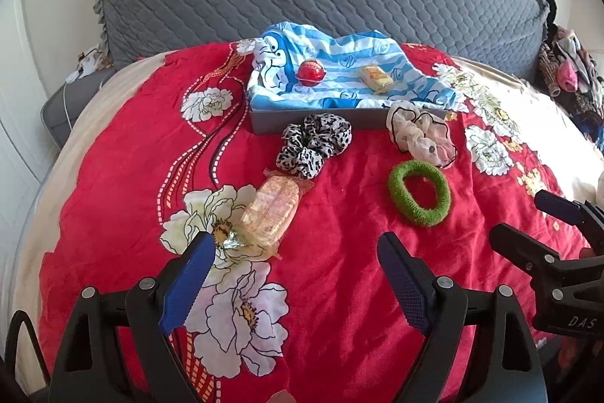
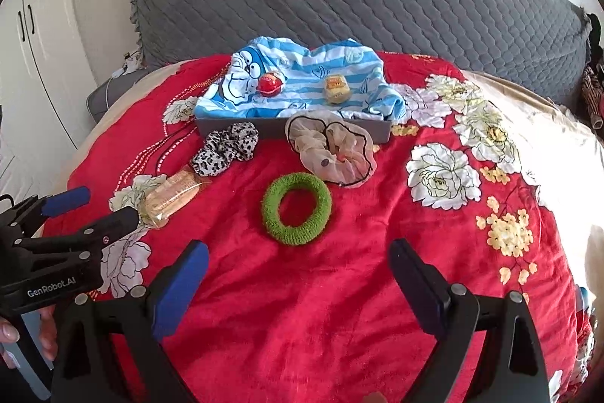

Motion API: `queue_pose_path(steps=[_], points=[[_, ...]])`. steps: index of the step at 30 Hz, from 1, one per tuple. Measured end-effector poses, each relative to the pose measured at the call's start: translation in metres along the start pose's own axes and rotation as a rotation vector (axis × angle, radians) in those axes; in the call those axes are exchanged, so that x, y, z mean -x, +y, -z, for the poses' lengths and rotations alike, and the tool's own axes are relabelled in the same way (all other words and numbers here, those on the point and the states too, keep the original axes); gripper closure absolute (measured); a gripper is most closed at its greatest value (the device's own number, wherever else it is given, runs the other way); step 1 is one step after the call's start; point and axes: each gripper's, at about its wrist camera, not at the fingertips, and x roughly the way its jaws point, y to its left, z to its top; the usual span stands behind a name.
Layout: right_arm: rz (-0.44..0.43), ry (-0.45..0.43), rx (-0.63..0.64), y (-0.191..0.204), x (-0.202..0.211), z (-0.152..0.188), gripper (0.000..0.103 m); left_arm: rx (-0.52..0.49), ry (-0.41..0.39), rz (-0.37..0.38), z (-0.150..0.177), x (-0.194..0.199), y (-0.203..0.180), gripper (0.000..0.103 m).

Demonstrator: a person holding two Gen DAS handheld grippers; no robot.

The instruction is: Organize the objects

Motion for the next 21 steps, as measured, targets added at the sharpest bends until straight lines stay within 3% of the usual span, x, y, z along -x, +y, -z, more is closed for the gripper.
queue_pose_path(steps=[21], points=[[-0.024,0.004,0.033,0.010,-0.020,-0.005,0.007,-0.009,0.012,-0.004,-0.002,-0.019,0.002,0.015]])
